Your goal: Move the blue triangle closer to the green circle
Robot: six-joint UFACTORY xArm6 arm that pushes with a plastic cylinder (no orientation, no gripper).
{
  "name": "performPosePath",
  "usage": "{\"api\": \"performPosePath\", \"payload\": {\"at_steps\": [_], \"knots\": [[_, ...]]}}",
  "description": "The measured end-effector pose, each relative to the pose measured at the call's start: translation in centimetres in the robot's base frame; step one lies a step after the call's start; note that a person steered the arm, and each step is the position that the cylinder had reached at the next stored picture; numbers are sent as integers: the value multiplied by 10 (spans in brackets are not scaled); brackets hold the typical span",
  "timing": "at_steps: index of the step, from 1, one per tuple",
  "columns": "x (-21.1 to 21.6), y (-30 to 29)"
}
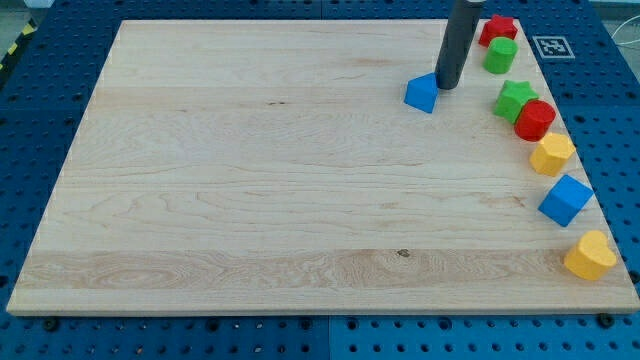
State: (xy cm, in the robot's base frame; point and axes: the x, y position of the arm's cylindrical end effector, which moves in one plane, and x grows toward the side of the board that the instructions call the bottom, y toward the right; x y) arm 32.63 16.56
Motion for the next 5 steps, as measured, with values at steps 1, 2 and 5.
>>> {"api": "performPosePath", "payload": {"at_steps": [1, 2, 5], "knots": [[0, 19], [9, 31], [88, -3]]}}
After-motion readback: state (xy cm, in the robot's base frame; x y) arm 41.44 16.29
